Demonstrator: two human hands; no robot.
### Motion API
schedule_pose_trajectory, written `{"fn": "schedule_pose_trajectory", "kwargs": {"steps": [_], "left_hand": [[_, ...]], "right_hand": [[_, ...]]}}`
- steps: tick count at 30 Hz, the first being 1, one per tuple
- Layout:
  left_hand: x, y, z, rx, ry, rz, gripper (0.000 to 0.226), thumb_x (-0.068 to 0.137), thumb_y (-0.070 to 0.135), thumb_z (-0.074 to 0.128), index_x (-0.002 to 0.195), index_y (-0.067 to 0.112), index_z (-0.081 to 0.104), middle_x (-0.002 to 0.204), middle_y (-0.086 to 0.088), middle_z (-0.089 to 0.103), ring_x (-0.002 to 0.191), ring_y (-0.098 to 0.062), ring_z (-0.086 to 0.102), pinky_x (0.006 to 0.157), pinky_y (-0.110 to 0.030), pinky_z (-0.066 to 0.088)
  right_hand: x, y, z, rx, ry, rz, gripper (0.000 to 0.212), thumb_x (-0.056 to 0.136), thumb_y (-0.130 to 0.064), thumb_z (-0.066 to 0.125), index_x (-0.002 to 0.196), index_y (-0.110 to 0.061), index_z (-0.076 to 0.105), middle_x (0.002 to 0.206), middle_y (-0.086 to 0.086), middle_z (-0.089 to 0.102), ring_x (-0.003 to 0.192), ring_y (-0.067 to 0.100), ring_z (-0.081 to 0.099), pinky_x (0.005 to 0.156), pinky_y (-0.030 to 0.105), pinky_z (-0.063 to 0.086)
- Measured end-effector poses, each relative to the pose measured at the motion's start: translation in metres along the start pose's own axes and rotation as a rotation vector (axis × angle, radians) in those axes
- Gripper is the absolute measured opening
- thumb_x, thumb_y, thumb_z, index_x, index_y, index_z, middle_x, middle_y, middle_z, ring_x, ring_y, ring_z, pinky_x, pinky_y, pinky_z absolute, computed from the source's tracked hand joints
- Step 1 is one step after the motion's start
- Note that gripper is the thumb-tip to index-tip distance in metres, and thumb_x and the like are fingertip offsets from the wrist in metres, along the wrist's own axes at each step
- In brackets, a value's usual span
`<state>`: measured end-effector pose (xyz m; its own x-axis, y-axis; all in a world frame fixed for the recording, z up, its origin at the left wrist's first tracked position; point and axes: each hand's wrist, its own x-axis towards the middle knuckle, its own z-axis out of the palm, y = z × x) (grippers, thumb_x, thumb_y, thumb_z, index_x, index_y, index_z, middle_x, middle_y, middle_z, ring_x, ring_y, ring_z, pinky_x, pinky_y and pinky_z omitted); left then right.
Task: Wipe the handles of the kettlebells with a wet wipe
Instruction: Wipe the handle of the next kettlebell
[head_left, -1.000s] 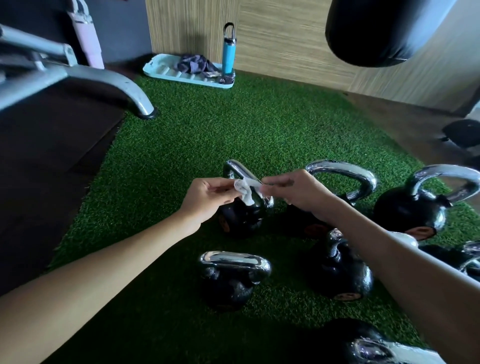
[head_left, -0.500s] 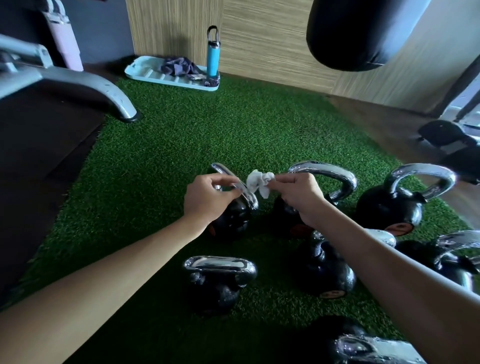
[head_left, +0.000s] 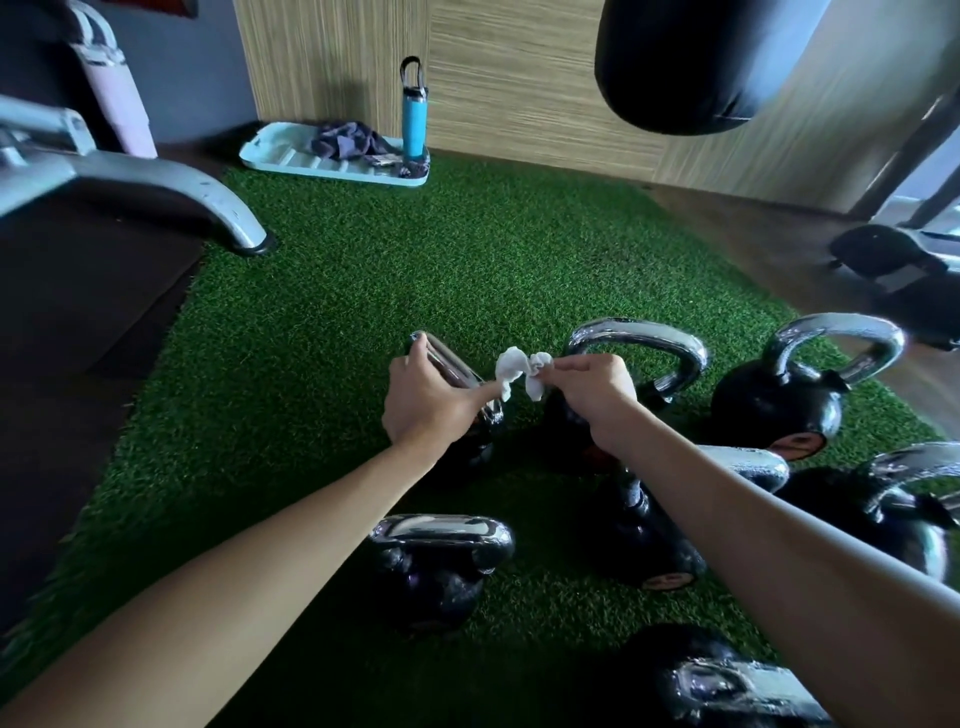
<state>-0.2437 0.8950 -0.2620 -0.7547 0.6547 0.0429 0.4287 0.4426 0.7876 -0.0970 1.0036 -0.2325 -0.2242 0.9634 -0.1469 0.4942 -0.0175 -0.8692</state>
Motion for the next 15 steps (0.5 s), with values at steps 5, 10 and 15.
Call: {"fn": "schedule_pose_trajectory", "kwargs": {"steps": [5,10,15], "left_hand": [[-0.002,-0.025,-0.020,-0.124,0.005,0.026,0.113,0.059,0.059,0.091,0.153,0.022,0.040,0.135,0.002,0.063,0.116,-0.015,0.062,0.093,-0.029,0.054],[0.001,-0.042,-0.042,-0.174,-0.031,0.003,0.104,0.057,0.059,0.091,0.147,0.027,0.049,0.114,0.008,0.073,0.096,-0.006,0.066,0.070,-0.014,0.048],[0.011,-0.067,-0.066,-0.235,-0.152,0.000,0.106,0.054,0.058,0.090,0.148,0.026,0.050,0.113,0.009,0.075,0.091,0.004,0.071,0.071,-0.010,0.051]], "right_hand": [[0.002,0.007,0.005,0.018,-0.038,-0.003,0.010,0.080,-0.035,0.083,0.080,-0.031,0.074,0.083,-0.010,0.069,0.074,0.006,0.059,0.067,0.023,0.048],[0.006,0.003,0.020,0.017,-0.106,-0.032,0.018,0.079,-0.035,0.084,0.092,-0.024,0.078,0.084,-0.009,0.068,0.074,0.002,0.056,0.073,0.024,0.045],[0.020,-0.007,0.046,-0.054,-0.136,-0.085,0.015,0.078,-0.037,0.085,0.079,-0.024,0.077,0.077,-0.009,0.068,0.067,0.004,0.056,0.055,0.018,0.046]]}}
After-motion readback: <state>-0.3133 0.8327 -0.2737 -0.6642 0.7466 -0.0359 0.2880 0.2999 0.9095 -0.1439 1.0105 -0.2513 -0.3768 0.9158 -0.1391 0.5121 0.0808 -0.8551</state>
